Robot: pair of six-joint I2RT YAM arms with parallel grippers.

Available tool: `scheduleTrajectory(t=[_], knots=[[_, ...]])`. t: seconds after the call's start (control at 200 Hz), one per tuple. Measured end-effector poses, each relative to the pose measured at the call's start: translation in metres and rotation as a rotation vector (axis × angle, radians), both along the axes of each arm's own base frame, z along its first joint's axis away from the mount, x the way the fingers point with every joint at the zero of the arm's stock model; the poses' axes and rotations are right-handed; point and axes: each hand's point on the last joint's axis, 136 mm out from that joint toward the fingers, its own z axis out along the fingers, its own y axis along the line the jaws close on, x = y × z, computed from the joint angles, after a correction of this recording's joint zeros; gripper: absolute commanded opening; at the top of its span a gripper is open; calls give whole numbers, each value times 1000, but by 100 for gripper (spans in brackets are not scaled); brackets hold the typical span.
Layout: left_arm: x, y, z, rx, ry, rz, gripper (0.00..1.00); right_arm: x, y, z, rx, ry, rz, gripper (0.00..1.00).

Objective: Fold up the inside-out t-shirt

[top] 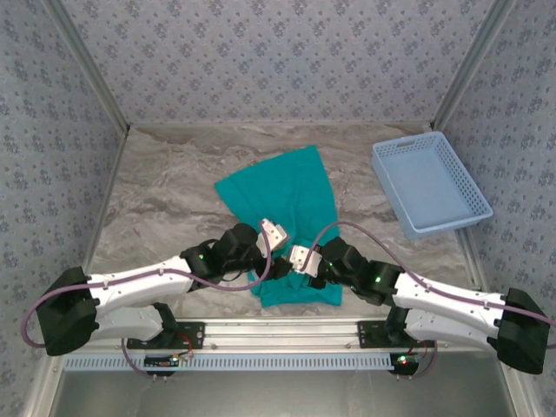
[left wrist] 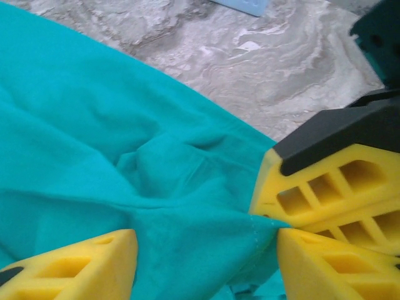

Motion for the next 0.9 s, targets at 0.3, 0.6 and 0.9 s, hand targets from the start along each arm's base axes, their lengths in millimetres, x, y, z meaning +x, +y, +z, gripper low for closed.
scheduleTrajectory(t=[0.3, 0.6, 0.9], knots=[[-13, -7, -1, -38, -19, -102, 63, -1, -9, 6, 32, 42, -4, 0], [-27, -8, -19, -23, 9, -177, 68, -2, -9, 13, 65, 52, -3, 0], [-27, -1, -19, -30, -46, -195, 2, -3, -8, 16, 65, 58, 2, 0]])
